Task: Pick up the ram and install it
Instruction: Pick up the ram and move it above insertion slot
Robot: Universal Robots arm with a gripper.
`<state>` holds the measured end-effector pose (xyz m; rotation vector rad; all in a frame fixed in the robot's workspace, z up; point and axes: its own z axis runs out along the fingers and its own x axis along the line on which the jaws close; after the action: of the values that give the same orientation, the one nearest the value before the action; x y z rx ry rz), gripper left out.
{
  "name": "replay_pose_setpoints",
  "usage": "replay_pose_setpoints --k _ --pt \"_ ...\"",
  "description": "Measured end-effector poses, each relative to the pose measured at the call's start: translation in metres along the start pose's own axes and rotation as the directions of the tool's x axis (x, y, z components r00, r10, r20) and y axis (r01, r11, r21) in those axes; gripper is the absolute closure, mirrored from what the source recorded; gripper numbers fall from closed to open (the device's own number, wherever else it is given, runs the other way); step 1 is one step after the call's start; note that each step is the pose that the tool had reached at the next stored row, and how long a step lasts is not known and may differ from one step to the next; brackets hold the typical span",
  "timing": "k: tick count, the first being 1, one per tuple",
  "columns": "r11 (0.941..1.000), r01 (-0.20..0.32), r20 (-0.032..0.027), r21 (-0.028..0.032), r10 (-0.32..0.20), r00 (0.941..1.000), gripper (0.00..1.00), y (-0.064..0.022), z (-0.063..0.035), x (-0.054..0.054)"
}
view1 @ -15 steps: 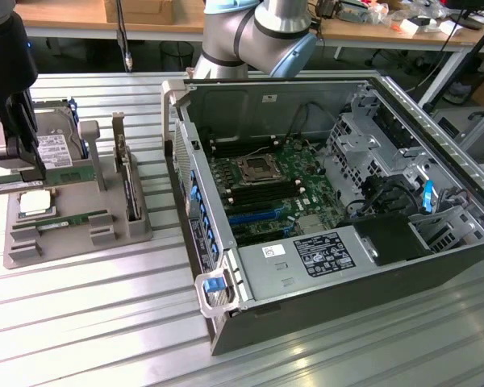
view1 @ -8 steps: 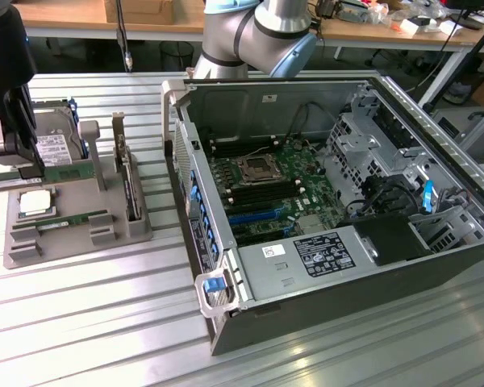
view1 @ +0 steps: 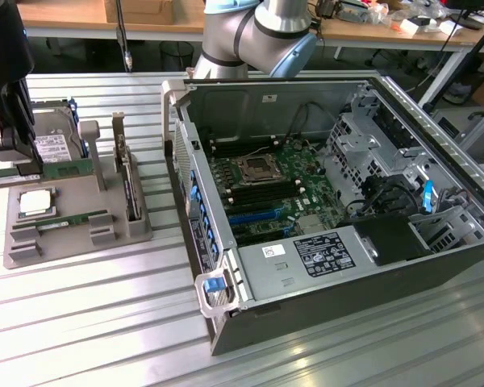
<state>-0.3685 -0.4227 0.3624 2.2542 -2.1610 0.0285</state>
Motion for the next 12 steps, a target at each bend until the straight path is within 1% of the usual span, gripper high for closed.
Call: replay_pose_setpoints --k 9,12 --pt "1.0 0.0 -0.0001 -0.0001 0.0 1.0 0.88 0.0 -0.0046 0.0001" --pt "1.0 0.0 -0.0001 -0.0002 0.0 1.0 0.88 0.0 -0.0081 0.0002"
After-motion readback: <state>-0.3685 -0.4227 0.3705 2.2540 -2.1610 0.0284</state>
